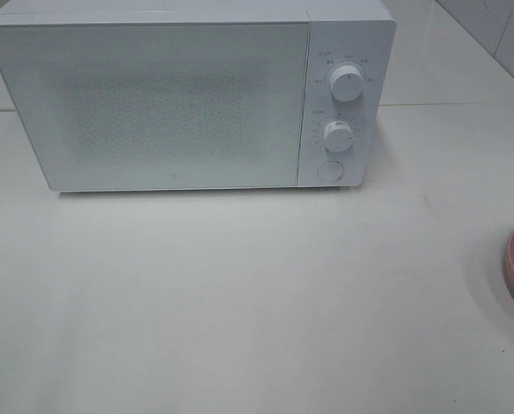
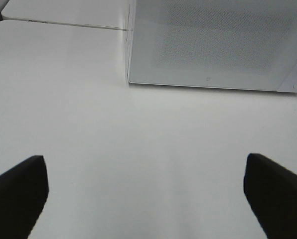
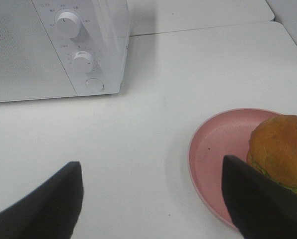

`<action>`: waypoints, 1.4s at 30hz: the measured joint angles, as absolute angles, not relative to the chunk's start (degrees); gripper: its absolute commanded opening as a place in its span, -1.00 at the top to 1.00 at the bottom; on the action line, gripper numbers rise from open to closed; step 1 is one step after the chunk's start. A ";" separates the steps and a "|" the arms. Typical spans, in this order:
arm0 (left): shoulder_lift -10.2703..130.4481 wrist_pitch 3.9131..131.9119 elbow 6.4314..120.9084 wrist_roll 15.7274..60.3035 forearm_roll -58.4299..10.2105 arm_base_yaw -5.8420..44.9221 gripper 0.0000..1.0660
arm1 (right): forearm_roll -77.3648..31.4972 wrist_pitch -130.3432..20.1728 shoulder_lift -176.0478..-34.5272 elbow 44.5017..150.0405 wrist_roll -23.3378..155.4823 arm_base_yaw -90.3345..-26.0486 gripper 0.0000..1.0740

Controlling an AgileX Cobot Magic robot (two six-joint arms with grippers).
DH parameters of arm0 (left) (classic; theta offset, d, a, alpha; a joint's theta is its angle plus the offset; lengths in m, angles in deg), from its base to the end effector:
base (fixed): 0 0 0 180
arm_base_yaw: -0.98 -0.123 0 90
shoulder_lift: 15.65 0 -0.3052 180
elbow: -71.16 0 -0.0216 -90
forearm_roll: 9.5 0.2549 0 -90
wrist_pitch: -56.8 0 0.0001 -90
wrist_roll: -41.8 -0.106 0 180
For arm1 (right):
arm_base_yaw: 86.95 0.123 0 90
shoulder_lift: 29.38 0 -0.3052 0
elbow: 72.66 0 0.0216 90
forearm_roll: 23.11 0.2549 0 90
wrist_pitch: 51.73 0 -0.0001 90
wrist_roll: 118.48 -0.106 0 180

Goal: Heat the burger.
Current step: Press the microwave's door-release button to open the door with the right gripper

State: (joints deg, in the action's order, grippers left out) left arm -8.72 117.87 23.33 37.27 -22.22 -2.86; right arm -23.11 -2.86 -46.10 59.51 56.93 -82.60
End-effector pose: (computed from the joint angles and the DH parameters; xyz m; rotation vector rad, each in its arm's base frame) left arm -0.0118 -0.0213 0.2801 0.0266 2.0061 -0.1710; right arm 0.0257 0.0020 0.2976 0.0041 1.9809 0.1014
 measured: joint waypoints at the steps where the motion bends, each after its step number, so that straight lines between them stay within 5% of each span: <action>1: -8.72 117.87 23.33 37.27 -22.22 -2.86 -0.87 | -23.11 -2.86 -46.10 59.51 56.93 -82.60 -0.36; 42: -8.72 117.87 23.33 37.27 -22.22 -2.86 -0.87 | -23.11 -43.08 -73.49 53.04 56.93 -82.60 -0.36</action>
